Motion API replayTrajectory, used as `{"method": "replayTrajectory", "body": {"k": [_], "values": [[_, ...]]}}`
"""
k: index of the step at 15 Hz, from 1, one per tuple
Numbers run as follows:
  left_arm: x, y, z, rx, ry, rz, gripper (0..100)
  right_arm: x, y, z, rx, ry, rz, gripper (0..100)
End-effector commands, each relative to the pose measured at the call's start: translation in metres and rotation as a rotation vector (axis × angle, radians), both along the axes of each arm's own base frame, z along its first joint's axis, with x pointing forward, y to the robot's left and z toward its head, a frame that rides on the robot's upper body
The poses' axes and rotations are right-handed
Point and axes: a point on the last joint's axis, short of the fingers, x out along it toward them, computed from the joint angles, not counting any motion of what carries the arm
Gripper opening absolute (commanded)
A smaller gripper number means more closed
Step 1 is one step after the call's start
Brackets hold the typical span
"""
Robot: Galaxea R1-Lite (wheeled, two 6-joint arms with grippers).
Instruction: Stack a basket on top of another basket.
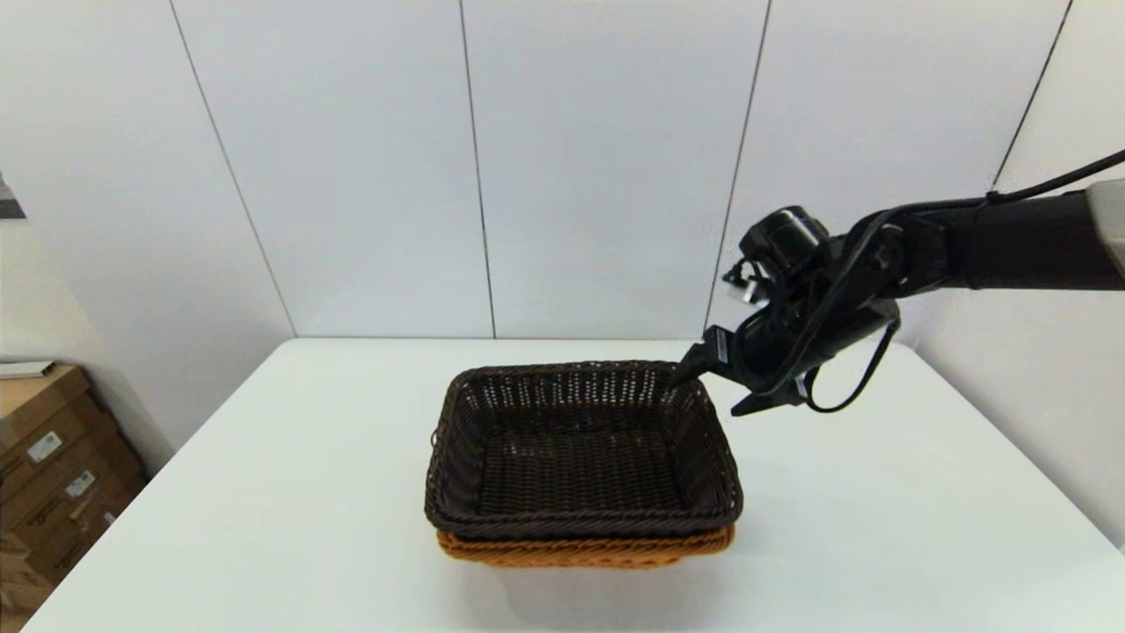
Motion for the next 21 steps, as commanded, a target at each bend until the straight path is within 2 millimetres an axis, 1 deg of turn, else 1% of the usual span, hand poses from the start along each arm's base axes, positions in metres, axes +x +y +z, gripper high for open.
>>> {"method": "replayTrajectory", "body": {"k": [1, 2, 3, 4, 5, 8, 9, 12, 14, 15, 16, 18, 20, 21], "values": [[0.0, 0.0, 0.0, 0.0, 0.001, 0.0, 100, -0.033, -0.017, 0.058, 0.022, -0.096, -0.018, 100], [0.0, 0.0, 0.0, 0.0, 0.0, 0.0, 100, -0.048, -0.022, 0.071, 0.014, -0.1, -0.022, 100], [0.0, 0.0, 0.0, 0.0, 0.0, 0.0, 100, -0.072, -0.028, 0.084, -0.013, -0.099, -0.03, 100], [0.0, 0.0, 0.0, 0.0, 0.0, 0.0, 100, -0.09, -0.031, 0.09, -0.045, -0.115, -0.041, 100], [0.0, 0.0, 0.0, 0.0, 0.0, 0.0, 100, -0.112, -0.034, 0.097, -0.088, -0.147, -0.053, 100], [0.0, 0.0, 0.0, 0.0, 0.001, 0.0, 100, -0.187, -0.051, 0.113, -0.172, -0.265, -0.081, 100], [0.0, 0.0, 0.0, 0.0, 0.001, 0.0, 100, -0.22, -0.064, 0.116, -0.174, -0.305, -0.091, 100], [0.0, 0.0, 0.0, 0.0, 0.0, 0.0, 100, -0.283, -0.096, 0.102, -0.171, -0.363, -0.133, 100], [0.0, 0.0, 0.0, 0.0, 0.001, 0.0, 100, -0.318, -0.116, 0.095, -0.182, -0.439, -0.219, 100], [0.0, 0.0, 0.0, 0.0, 0.001, 0.0, 100, -0.344, -0.127, 0.091, -0.178, -0.473, -0.271, 100], [0.0, 0.0, 0.0, 0.0, 0.001, 0.0, 100, -0.361, -0.132, 0.086, -0.177, -0.487, -0.305, 100], [0.0, 0.0, 0.0, 0.0, 0.001, 0.0, 100, -0.386, -0.138, 0.074, -0.172, -0.535, -0.38, 100], [0.0, 0.0, 0.0, 0.0, 0.001, 0.0, 100, -0.409, -0.139, 0.058, -0.171, -0.587, -0.447, 100], [0.0, 0.0, 0.0, 0.0, 0.001, 0.0, 100, -0.419, -0.14, 0.046, -0.172, -0.603, -0.47, 100]]}}
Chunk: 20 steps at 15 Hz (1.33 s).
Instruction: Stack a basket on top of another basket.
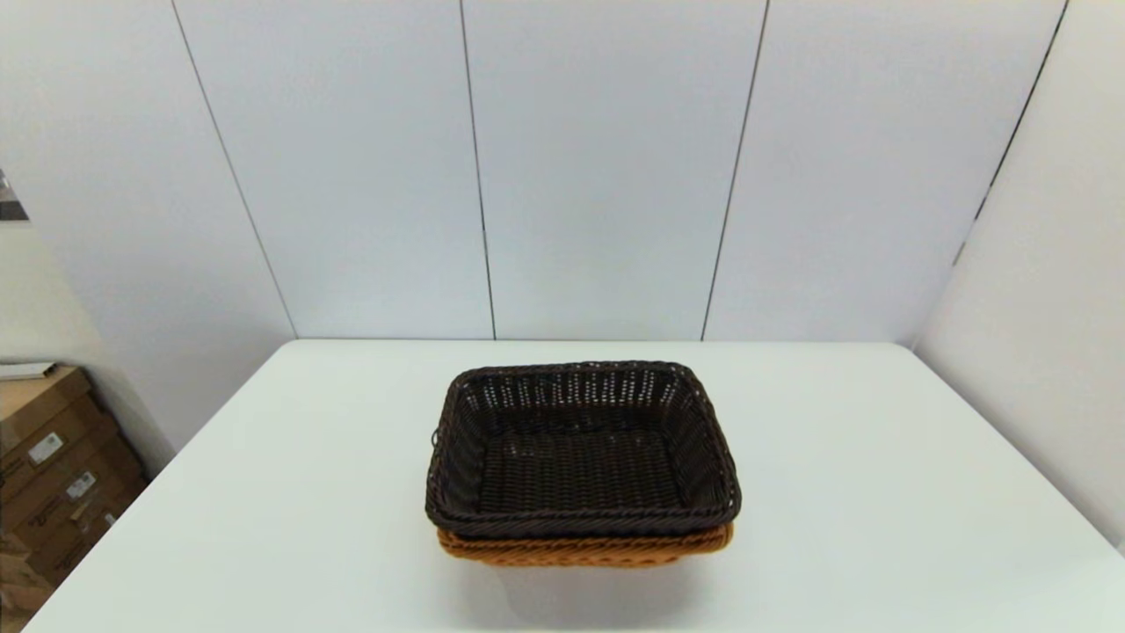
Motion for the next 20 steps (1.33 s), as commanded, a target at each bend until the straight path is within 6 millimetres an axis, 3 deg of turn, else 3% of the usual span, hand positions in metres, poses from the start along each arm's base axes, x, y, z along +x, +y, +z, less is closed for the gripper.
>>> {"method": "replayTrajectory", "body": {"k": [1, 7, 13, 16, 20], "values": [[0.0, 0.0, 0.0, -0.001, 0.001, 0.0, 100, -0.062, -0.007, -0.047, 0.019, -0.134, -0.135, 100], [0.0, 0.0, 0.0, -0.001, 0.001, 0.0, 100, -0.093, 0.001, -0.077, -0.015, -0.259, -0.228, 100], [0.0, 0.0, 0.0, -0.001, -0.001, 0.0, 100, -0.12, 0.0, -0.106, -0.173, -0.375, -0.142, 100], [0.0, 0.0, 0.0, -0.001, 0.001, 0.0, 100, -0.109, 0.0, -0.112, -0.229, -0.369, -0.102, 100], [0.0, 0.0, 0.0, -0.001, -0.001, 0.0, 100, -0.045, 0.0, -0.144, -0.371, -0.571, -0.069, 100]]}}
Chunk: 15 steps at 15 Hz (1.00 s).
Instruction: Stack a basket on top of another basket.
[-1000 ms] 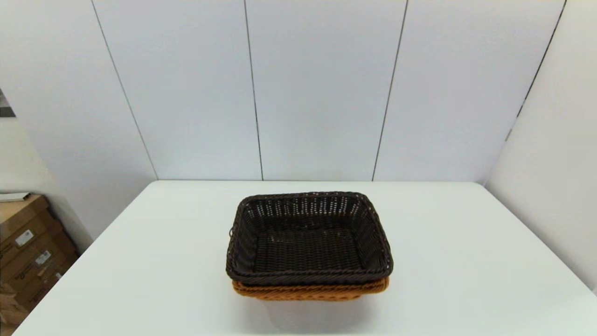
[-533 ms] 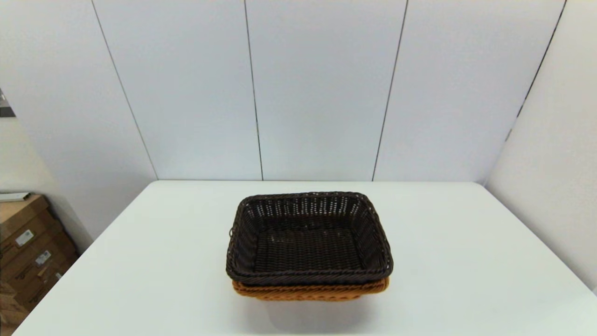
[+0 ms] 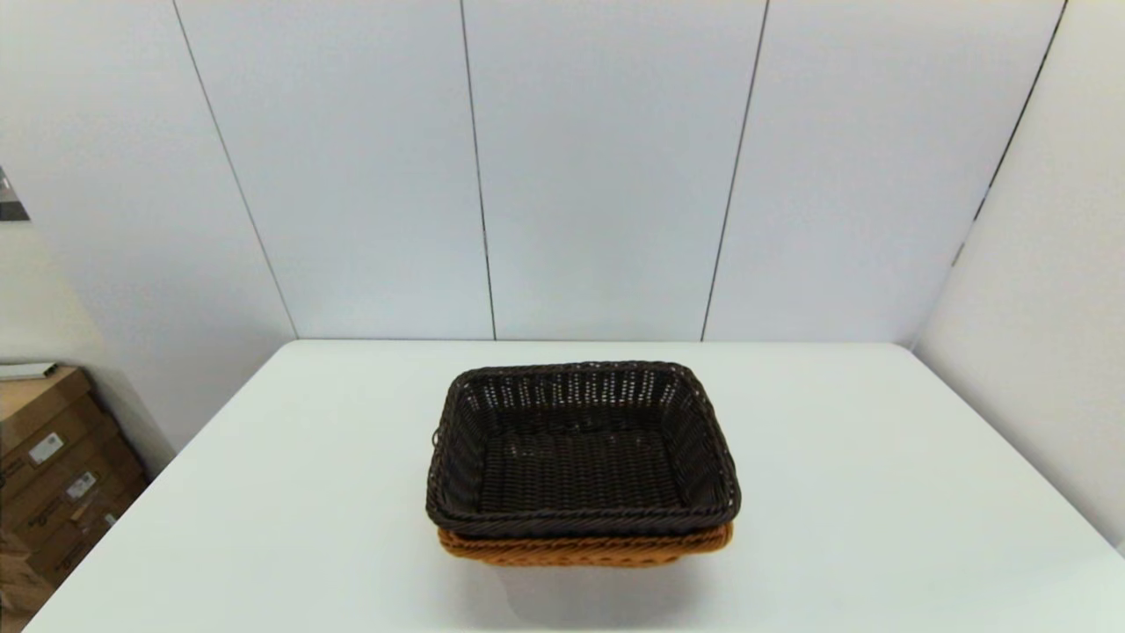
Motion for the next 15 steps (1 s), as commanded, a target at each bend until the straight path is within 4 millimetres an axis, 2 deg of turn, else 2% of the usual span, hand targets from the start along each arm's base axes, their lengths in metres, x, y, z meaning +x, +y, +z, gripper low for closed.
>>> {"method": "replayTrajectory", "body": {"k": [1, 3, 8, 15], "values": [[0.0, 0.0, 0.0, -0.001, 0.0, 0.001, 100, 0.054, 0.0, -0.027, -0.157, -0.243, 0.026, 100], [0.0, 0.0, 0.0, -0.001, 0.0, 0.001, 100, 0.064, 0.0, -0.043, -0.24, -0.251, 0.044, 100], [0.0, 0.0, 0.0, -0.001, 0.0, 0.001, 100, 0.069, 0.003, -0.054, -0.245, -0.244, 0.156, 100], [0.0, 0.0, 0.0, -0.001, 0.0, 0.001, 100, 0.069, 0.003, -0.054, -0.232, -0.245, 0.158, 100]]}}
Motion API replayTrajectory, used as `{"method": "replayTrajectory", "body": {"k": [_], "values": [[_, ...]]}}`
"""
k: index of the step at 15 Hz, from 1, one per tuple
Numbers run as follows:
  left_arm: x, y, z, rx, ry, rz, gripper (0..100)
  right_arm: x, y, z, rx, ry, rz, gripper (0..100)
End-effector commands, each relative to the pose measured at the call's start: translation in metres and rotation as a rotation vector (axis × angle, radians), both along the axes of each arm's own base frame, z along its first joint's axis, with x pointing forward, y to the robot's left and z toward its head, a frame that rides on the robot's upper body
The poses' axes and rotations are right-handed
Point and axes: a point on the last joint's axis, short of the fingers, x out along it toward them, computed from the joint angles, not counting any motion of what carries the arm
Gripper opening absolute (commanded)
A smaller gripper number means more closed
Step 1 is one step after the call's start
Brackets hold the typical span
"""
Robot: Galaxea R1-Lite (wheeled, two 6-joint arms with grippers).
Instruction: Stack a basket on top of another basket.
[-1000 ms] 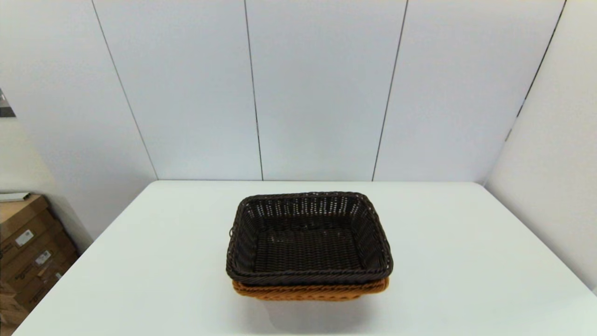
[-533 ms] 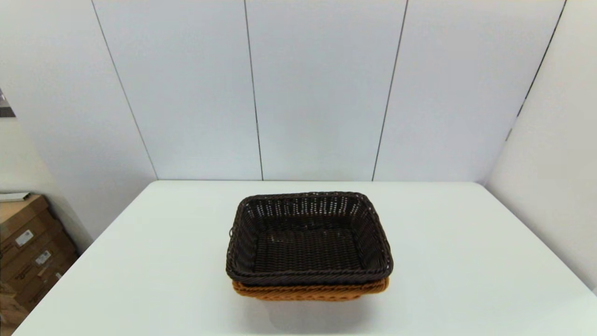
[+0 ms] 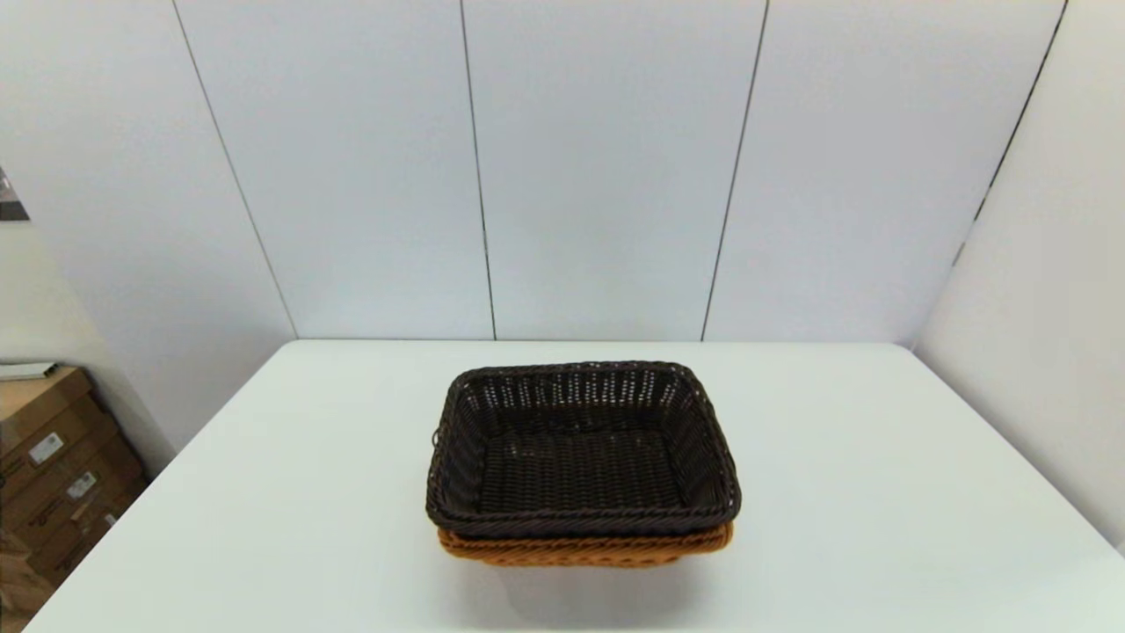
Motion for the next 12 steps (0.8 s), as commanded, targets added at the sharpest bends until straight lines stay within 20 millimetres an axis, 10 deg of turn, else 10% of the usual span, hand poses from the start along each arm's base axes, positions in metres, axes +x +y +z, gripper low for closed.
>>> {"method": "replayTrajectory", "body": {"k": [1, 12], "values": [[0.0, 0.0, 0.0, 0.0, 0.0, 0.0, 100, 0.0, 0.0, -0.0001, 0.0, 0.001, 0.0, 100], [0.0, 0.0, 0.0, 0.0, 0.0, 0.0, 100, 0.0, 0.0, -0.0001, 0.014, 0.001, 0.003, 100]]}}
